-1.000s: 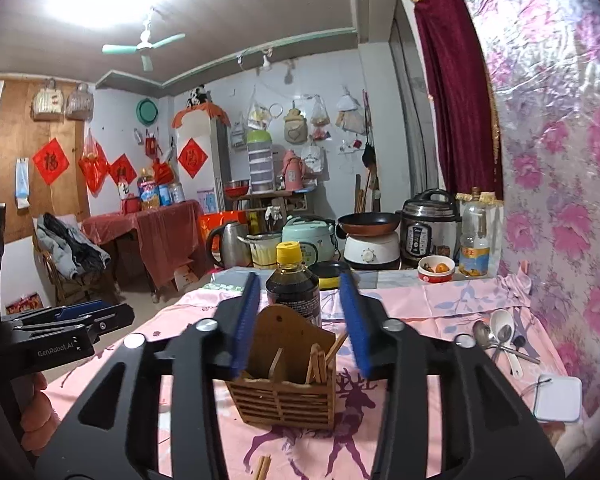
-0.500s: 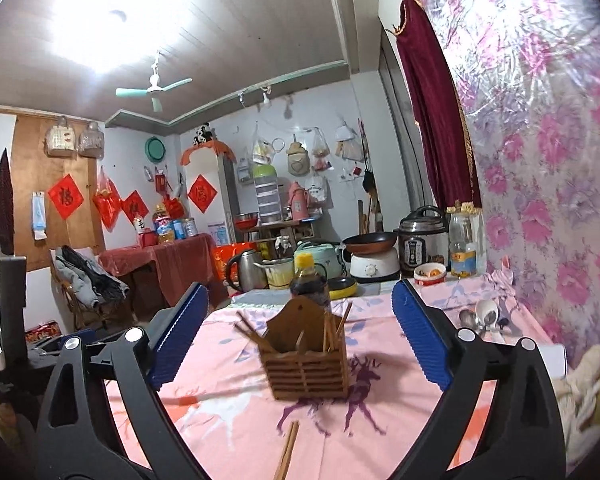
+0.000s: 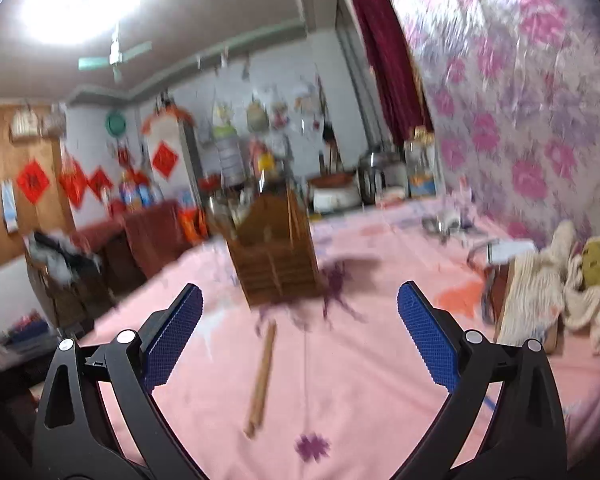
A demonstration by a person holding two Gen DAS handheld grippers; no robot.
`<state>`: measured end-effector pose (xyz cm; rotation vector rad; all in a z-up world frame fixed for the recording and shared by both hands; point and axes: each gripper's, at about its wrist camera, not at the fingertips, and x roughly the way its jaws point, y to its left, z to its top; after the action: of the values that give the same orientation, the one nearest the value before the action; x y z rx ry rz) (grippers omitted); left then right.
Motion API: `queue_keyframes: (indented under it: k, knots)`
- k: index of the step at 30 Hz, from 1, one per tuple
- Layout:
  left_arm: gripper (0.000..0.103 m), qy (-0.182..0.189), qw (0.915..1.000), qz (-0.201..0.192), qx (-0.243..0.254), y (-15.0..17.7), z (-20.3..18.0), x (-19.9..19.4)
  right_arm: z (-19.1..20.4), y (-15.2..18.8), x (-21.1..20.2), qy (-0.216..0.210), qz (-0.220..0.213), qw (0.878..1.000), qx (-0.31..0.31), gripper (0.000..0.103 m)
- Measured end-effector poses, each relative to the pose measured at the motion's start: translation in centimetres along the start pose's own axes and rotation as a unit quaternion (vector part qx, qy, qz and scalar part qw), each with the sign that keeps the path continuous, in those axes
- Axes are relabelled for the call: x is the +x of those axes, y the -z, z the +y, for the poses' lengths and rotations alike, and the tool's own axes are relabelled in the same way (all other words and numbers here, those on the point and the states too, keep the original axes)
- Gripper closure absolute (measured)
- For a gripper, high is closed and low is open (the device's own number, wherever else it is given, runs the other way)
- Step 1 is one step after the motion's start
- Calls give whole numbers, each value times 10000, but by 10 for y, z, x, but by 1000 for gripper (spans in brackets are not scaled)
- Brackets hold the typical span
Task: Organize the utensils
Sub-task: 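Move both open tools back down toward the last loose chopsticks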
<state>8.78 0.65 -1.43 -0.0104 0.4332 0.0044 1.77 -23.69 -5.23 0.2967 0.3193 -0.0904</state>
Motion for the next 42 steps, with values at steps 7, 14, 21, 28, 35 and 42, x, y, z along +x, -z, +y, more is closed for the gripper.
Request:
queue_keyframes:
  k: [7,14,21,28,35,42]
  knots:
    - [6,-11,9990,443,88,26,-4,31,-8,24,16,247,232,9989,-325,9]
    - [6,-60,9982,591,127,35,-4,43,-5,37,28,223,536,9972,-462,9]
    - [6,-139,9960,886,19,42,5,61,-11,47,38,301,835,9949,-483,9]
    - [6,365,9913,1262,56,54,-4,70,-45,45,50,729,987,9924,-11,9]
    - [6,1373,9743,1609,768,77,-57,76,-59,45,52,774,1028,9914,252,9]
    - [6,1525,9660,1806,1044,85,-83,94,-59,44,54,734,1037,9916,252,9]
